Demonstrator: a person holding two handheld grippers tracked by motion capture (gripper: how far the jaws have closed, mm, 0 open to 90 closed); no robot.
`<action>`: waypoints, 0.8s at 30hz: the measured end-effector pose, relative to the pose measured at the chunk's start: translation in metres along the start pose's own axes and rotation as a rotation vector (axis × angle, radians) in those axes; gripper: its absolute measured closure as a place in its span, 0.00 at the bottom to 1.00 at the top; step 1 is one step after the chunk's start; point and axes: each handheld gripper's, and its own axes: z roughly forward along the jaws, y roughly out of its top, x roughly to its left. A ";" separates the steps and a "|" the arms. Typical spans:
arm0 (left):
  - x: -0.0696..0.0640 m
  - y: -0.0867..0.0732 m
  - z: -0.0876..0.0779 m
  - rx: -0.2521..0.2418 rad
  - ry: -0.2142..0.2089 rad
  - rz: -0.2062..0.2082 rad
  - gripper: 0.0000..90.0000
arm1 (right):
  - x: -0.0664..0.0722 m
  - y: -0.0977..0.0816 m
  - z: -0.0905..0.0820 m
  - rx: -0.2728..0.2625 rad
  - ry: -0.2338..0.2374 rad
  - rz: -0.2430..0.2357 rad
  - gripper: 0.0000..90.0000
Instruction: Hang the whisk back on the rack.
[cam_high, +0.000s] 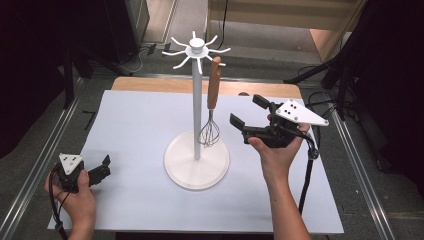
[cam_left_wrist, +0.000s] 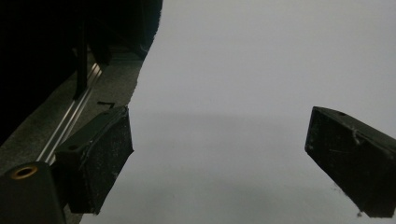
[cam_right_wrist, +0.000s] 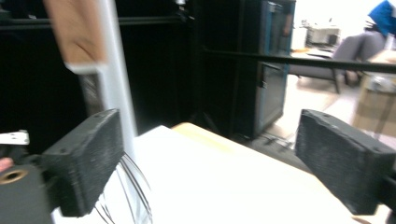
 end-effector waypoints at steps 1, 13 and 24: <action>0.000 0.000 0.000 0.000 0.001 -0.001 0.09 | -0.003 -0.003 -0.001 0.006 -0.018 0.003 0.06; 0.000 0.000 0.000 -0.001 -0.002 -0.005 0.09 | -0.024 -0.041 -0.015 0.066 -0.177 -0.016 0.00; 0.000 0.000 0.000 -0.002 0.000 -0.001 0.09 | -0.050 -0.084 -0.034 0.109 -0.276 0.044 0.00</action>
